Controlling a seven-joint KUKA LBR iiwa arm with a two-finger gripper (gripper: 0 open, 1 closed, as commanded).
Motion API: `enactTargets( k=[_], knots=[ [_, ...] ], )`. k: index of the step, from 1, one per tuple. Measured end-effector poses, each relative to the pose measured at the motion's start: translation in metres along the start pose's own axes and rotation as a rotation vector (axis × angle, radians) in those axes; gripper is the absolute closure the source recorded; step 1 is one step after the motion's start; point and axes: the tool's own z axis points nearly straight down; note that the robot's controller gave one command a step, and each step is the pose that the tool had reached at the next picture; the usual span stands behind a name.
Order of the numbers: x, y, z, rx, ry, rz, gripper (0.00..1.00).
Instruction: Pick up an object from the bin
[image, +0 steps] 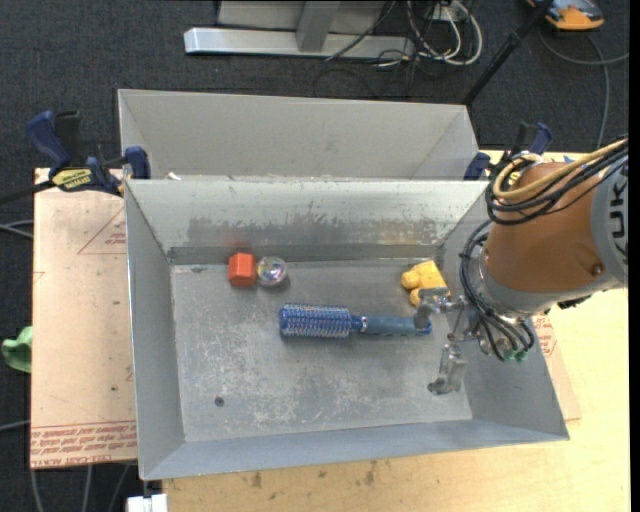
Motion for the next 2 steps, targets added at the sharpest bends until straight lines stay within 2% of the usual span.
enactTargets(
  k=[1,2],
  knots=[
    [-0.0759,0.0490,0.0571,-0.004,-0.002,0.132,0.00],
    [-0.0753,0.0459,0.0550,-0.001,-0.002,0.134,1.00]
  ],
)
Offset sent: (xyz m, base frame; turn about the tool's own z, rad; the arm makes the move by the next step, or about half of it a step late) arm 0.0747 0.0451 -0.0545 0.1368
